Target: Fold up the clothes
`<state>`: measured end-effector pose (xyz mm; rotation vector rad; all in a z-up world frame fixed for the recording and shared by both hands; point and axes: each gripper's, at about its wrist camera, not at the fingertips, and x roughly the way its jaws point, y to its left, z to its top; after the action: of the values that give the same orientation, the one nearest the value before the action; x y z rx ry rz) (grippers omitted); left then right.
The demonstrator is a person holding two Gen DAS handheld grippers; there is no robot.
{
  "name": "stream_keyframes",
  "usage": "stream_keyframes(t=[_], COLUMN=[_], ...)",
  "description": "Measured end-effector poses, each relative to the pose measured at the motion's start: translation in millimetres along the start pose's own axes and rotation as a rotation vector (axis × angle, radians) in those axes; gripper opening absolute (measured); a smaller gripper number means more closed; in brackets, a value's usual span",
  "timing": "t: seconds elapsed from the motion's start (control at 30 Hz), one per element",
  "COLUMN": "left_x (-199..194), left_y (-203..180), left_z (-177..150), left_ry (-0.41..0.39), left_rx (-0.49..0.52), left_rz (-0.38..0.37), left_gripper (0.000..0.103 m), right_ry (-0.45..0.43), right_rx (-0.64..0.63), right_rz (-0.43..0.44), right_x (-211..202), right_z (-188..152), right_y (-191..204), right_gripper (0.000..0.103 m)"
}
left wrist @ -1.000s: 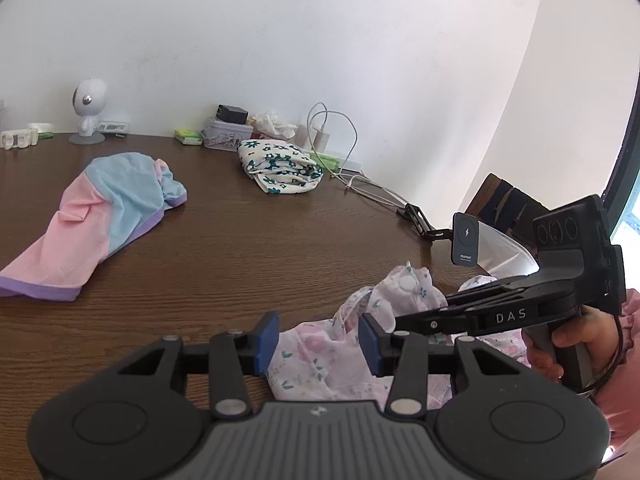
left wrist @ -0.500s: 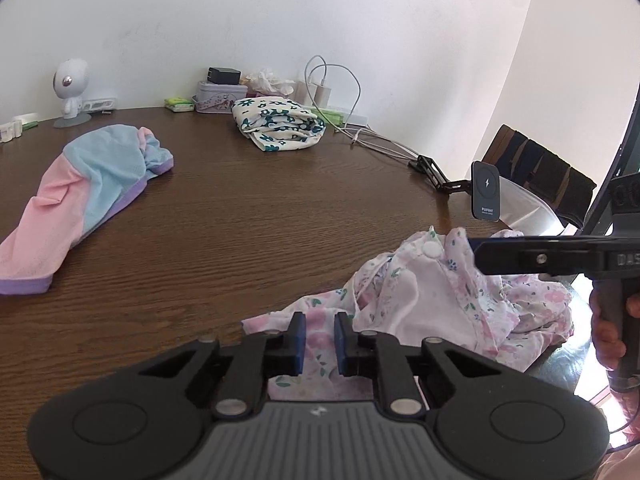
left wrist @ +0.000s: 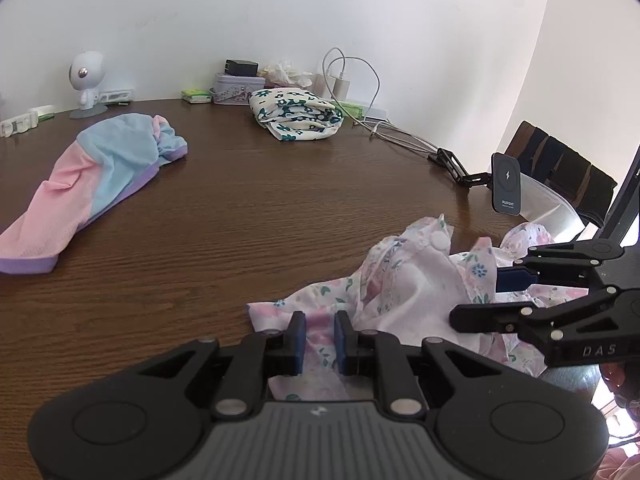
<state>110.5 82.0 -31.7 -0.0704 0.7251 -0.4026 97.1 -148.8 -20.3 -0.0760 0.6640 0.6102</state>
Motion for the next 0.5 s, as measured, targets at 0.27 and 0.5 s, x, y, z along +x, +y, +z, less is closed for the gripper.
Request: stream_keyframes(t=[0.27, 0.5], left_x=[-5, -25], left_y=[-5, -7], left_z=[-1, 1], left_ry=[-0.020, -0.082], left_rx=[-0.001, -0.004], left_rz=[0.026, 0.031], left_gripper=[0.014, 0.014], right_ry=[-0.148, 0.011], right_rx=[-0.066, -0.039], right_rz=[0.125, 0.116], right_x=[-27, 18], right_z=[15, 1], right_y=[21, 23], right_gripper=[0.040, 0.032])
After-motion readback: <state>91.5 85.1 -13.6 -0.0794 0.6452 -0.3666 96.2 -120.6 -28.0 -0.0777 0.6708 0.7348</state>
